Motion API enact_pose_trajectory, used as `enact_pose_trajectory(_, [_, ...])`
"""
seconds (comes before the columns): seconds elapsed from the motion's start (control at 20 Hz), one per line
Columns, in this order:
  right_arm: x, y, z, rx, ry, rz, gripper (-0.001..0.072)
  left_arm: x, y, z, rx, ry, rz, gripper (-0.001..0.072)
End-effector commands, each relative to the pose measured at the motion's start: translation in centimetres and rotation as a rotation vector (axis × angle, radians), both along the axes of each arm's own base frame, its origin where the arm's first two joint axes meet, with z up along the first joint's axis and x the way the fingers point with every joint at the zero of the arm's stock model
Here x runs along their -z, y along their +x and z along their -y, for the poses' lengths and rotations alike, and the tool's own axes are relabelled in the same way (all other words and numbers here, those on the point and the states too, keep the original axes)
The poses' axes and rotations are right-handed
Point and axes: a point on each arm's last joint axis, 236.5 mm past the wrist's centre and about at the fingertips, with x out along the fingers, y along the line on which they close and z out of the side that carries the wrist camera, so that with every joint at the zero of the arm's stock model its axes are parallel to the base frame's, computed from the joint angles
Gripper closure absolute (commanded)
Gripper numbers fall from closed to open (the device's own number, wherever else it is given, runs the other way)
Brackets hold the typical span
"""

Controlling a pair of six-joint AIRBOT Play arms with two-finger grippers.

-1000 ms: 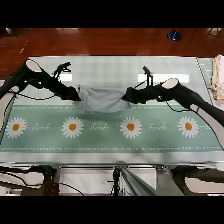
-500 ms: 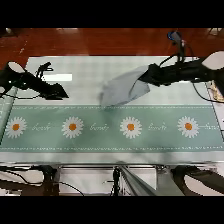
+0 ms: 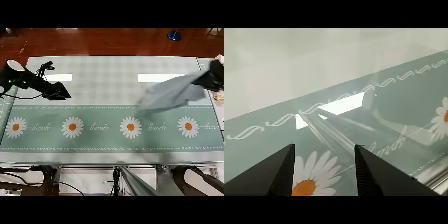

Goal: Fold the shirts.

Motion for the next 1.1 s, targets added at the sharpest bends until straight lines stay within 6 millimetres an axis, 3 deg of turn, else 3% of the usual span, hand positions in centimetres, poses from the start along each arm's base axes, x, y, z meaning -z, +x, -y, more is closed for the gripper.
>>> enact_pose_trajectory(0.0, [-0.6,-7.2,7.0,0.209,-0.065,-0.164,0.0681,-0.7,0.0,0.7,0.013,-0.023,0.018,0.0256])
enact_pose_trajectory(0.25, [-2.8,-13.2,14.4,0.578,-0.179,-0.135,0.0682,-0.7,0.2,0.6,0.022,-0.020,0.031,0.0256])
enact_pose_trajectory(0.5, [-2.5,-17.6,18.1,0.765,-0.242,-0.200,0.0682,-0.7,0.2,0.5,0.045,-0.020,0.048,0.0256])
enact_pose_trajectory(0.6, [-1.2,-19.3,18.7,0.784,-0.271,-0.275,0.0682,-0.6,0.3,0.2,0.036,-0.016,0.051,0.0256])
enact_pose_trajectory(0.75, [2.6,-21.3,18.0,0.749,-0.241,-0.407,0.0682,-0.5,1.0,-0.8,0.007,-0.009,0.070,0.0256])
enact_pose_trajectory(0.95, [7.2,-28.2,17.9,0.733,-0.294,-0.715,0.0682,-0.5,1.4,-2.8,-0.046,-0.006,0.073,0.0256])
enact_pose_trajectory(1.05, [8.8,-30.5,17.0,0.777,-0.231,-0.788,0.0681,-0.5,1.7,-4.2,-0.082,-0.003,0.076,0.0256])
